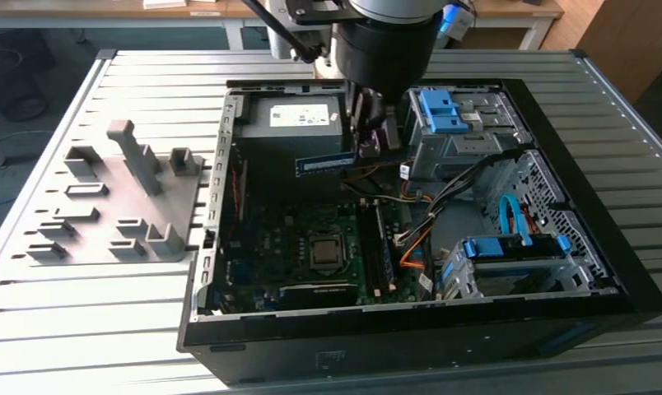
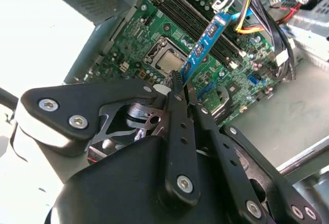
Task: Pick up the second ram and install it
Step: 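Insert the second ram into the second slot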
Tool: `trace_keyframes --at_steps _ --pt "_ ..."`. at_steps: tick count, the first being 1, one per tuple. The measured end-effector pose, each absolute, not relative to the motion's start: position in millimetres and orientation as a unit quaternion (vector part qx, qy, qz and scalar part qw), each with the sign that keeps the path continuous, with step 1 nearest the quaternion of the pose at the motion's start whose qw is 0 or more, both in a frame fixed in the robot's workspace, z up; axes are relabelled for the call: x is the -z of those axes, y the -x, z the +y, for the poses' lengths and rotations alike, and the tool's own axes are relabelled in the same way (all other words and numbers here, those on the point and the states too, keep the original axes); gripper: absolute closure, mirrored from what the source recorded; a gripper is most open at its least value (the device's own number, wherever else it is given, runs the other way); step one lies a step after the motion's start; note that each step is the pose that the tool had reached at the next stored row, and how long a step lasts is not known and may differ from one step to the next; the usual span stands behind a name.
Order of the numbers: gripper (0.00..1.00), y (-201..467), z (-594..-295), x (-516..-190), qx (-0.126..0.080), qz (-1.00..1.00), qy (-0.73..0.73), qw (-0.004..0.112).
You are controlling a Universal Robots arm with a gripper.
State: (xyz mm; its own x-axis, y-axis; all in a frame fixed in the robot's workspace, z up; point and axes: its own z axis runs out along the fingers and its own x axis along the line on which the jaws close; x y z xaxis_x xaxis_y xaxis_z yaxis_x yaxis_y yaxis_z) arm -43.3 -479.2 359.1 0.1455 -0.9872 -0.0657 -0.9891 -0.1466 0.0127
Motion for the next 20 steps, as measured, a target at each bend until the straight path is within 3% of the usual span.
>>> trace_keyframes --at_steps 20 --pt "0.86 43.3 -479.2 -358.7 -0.031 0.531 0.847 0.012"
